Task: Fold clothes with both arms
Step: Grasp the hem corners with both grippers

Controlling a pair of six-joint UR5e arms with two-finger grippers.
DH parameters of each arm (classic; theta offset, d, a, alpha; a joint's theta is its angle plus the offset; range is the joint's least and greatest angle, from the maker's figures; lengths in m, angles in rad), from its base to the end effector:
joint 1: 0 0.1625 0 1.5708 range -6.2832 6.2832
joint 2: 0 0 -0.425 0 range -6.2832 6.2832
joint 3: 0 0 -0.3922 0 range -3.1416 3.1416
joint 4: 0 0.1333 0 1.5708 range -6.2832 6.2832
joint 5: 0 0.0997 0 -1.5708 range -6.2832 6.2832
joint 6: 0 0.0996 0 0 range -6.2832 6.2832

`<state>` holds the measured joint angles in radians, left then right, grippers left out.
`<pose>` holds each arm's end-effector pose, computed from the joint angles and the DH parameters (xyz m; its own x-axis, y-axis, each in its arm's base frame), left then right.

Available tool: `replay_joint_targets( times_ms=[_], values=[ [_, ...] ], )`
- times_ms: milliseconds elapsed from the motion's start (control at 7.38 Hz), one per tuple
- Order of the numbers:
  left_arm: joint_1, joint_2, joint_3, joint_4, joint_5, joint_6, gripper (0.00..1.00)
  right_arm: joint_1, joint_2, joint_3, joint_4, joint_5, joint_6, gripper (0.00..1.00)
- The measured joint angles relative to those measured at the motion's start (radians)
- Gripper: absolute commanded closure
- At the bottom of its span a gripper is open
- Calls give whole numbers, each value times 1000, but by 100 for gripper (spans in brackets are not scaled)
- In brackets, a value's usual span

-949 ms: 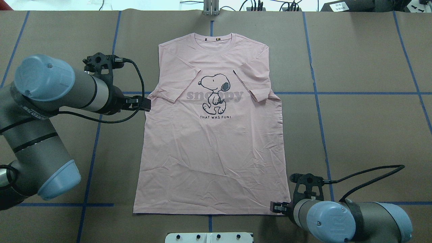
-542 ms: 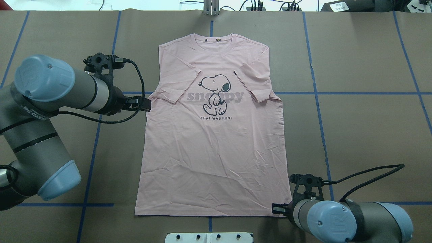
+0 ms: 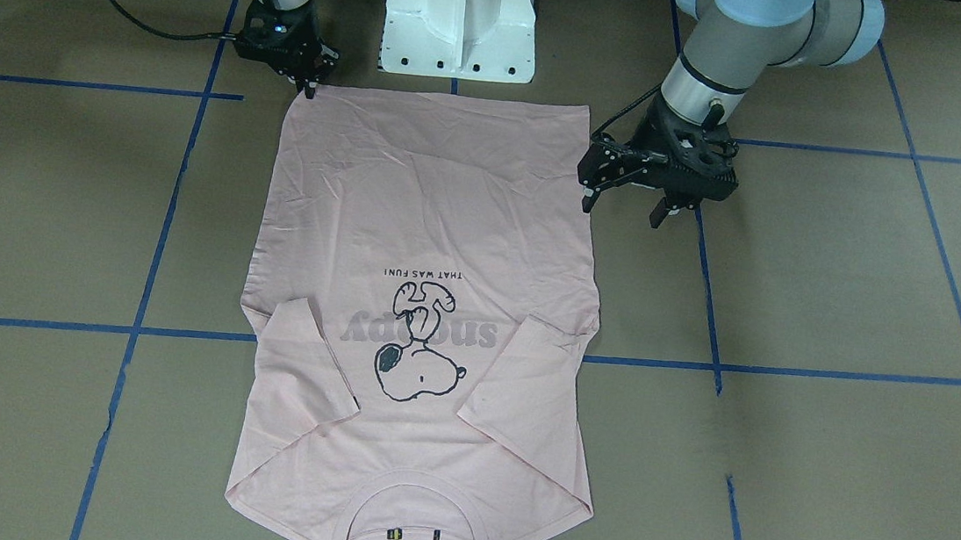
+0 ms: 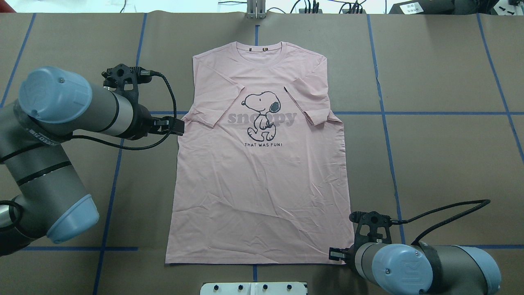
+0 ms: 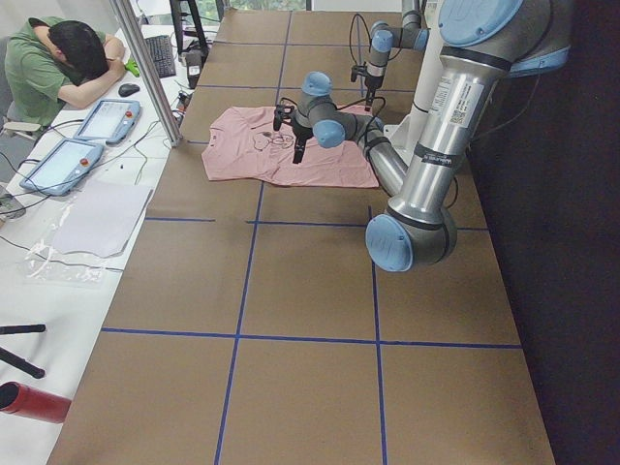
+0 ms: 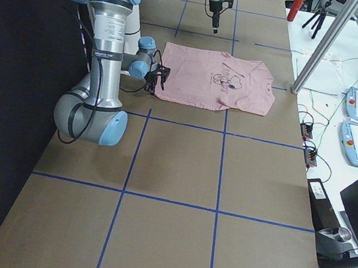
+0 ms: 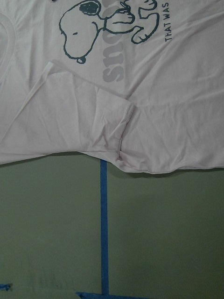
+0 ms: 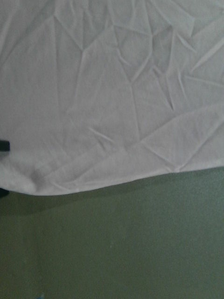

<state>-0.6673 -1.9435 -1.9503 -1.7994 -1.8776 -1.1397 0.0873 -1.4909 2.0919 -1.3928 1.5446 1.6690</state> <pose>0.3882 -0.4372 0.2603 0.5612 0.0650 -0.8251 0.1743 0.9653 0.1946 -0.4845 -0.1788 0.3652 0.6952 0.1592 0.7010 -0.1745 0.9834 -0.0503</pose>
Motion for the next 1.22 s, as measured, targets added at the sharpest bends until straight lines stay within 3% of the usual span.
replay_joint_targets(
  times_ms=[542,678,1220],
  values=[
    [14,10,9,-1,-3,-81,0,1,10,18,0,-10,1,100],
    [66,33,-3,-2,10,-203,0,3,10,23,1,-11,2,100],
    [469,95,-83,119,241,-681,0,29,24,28,-1,0,0,100]
  ],
)
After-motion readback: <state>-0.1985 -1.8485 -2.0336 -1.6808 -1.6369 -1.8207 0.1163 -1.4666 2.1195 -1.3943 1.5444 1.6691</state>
